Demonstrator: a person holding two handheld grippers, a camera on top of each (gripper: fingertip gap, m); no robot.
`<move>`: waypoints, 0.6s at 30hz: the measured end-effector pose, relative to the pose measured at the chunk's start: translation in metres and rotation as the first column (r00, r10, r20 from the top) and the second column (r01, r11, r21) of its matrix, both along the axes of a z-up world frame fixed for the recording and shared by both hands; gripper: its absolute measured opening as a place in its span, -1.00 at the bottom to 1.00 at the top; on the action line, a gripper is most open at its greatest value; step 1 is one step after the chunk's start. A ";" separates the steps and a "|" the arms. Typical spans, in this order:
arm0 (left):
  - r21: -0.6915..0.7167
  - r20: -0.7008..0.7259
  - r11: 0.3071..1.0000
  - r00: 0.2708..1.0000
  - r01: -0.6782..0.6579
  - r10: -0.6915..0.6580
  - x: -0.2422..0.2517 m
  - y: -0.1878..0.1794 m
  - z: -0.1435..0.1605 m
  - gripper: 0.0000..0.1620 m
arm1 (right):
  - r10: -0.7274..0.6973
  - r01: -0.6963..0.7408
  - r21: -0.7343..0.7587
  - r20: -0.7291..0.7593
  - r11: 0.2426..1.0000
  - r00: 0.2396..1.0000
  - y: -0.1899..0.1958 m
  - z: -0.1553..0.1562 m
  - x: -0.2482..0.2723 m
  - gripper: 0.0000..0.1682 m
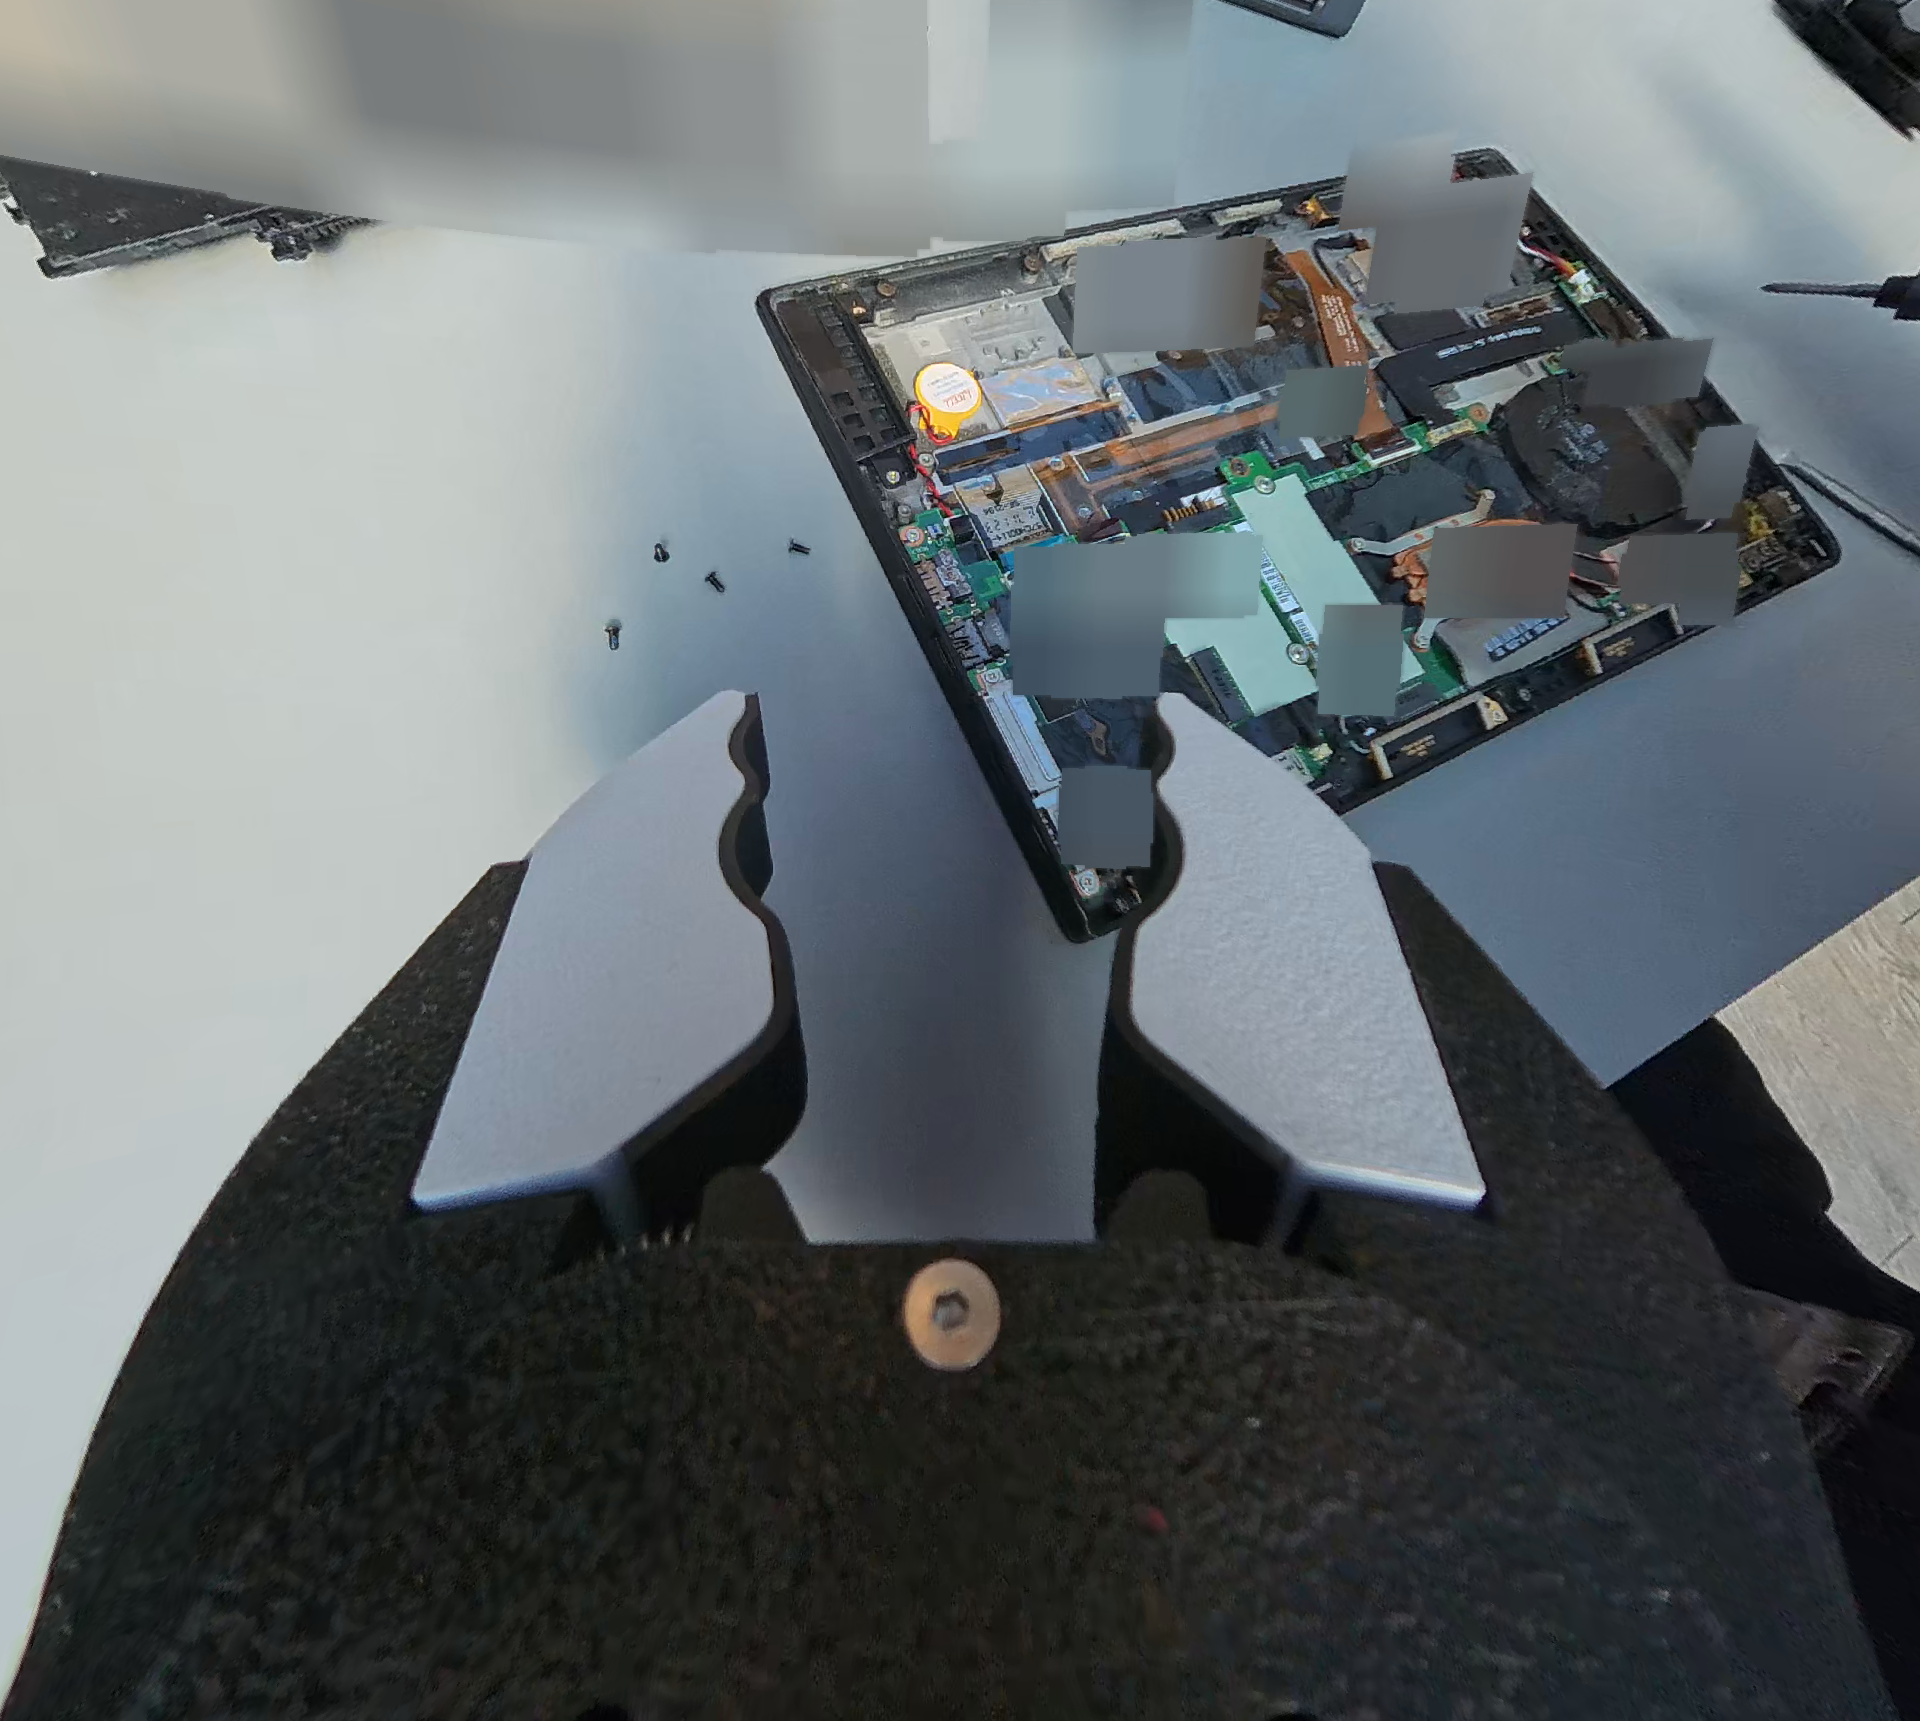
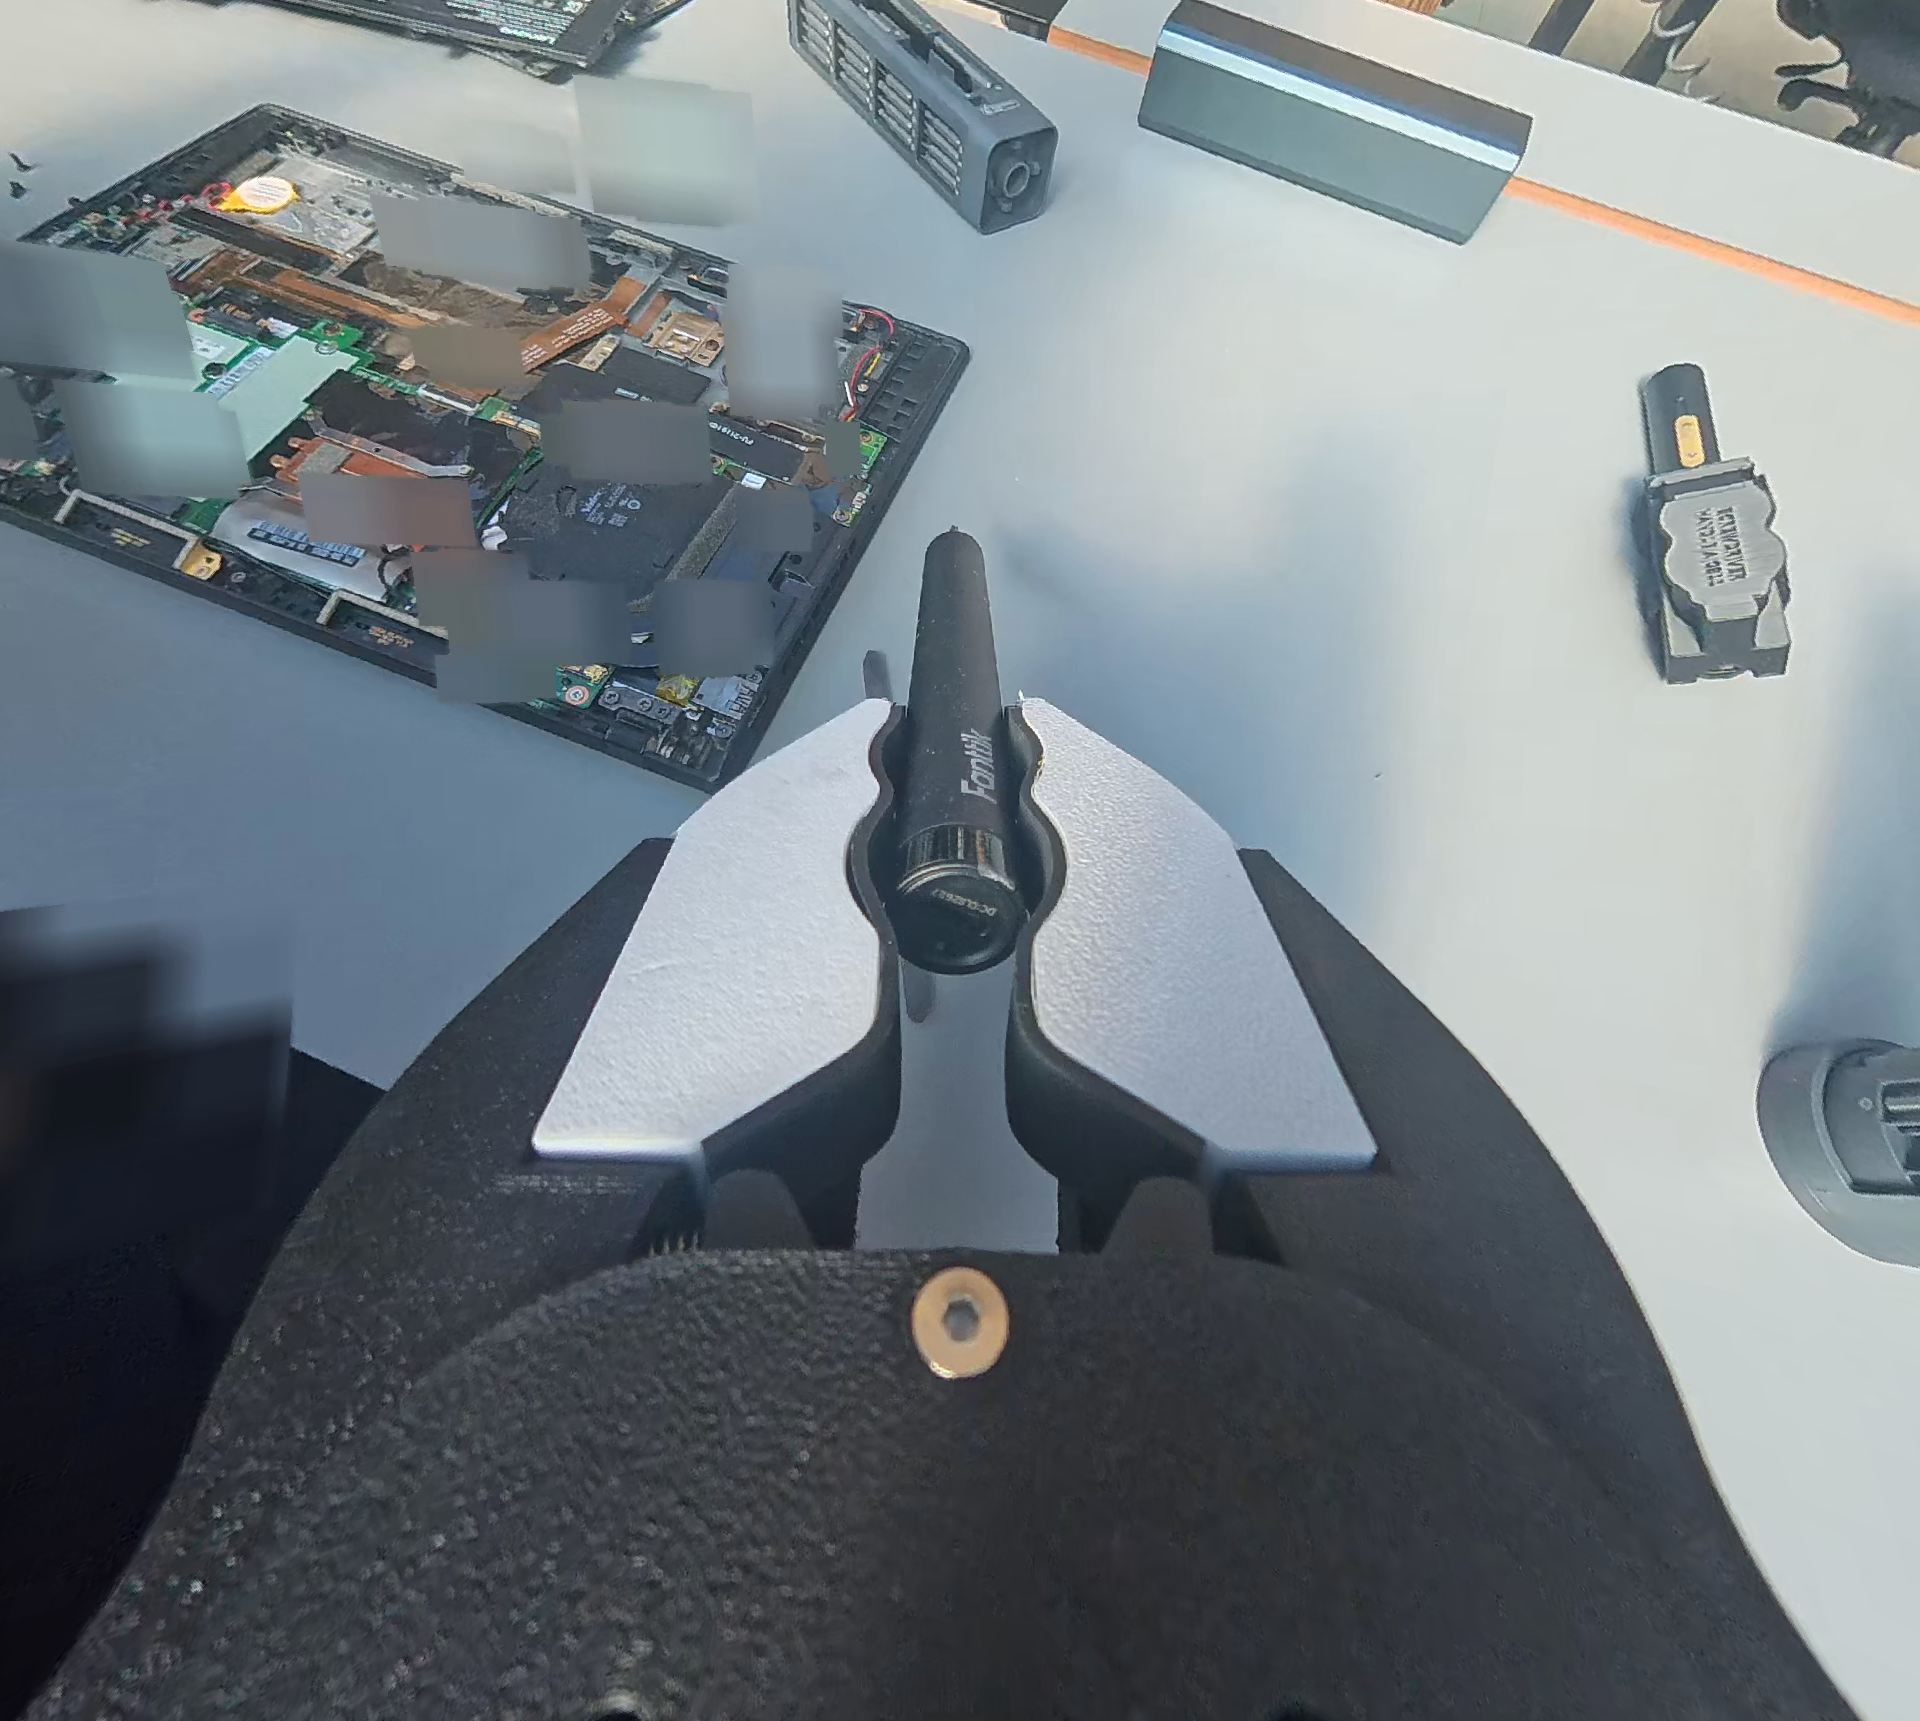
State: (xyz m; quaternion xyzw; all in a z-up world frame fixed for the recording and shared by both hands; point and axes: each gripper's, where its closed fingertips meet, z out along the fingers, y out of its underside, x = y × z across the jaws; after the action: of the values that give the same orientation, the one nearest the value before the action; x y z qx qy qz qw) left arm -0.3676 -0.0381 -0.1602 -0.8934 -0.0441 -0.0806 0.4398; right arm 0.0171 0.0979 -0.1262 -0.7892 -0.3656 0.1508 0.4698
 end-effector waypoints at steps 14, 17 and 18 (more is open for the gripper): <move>-0.004 -0.029 1.000 1.000 0.008 -0.008 0.002 -0.002 0.000 -0.22 | 0.006 -0.007 -0.031 -0.035 0.999 0.999 0.060 -0.039 0.000 -0.79; -0.007 -0.029 1.000 1.000 -0.005 0.005 -0.001 -0.005 -0.003 -0.25 | 0.003 -0.004 -0.051 -0.023 0.999 1.000 0.069 -0.057 0.008 -0.79; -0.011 -0.024 1.000 1.000 -0.008 0.008 -0.002 -0.006 -0.004 -0.25 | 0.003 -0.004 -0.081 -0.010 0.997 1.000 0.070 -0.065 0.011 -0.79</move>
State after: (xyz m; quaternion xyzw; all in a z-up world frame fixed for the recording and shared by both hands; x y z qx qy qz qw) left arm -0.3693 -0.0437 -0.1644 -0.8965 -0.0431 -0.0680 0.4357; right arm 0.0278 0.1679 -0.1912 -0.8064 -0.3581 0.1701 0.4388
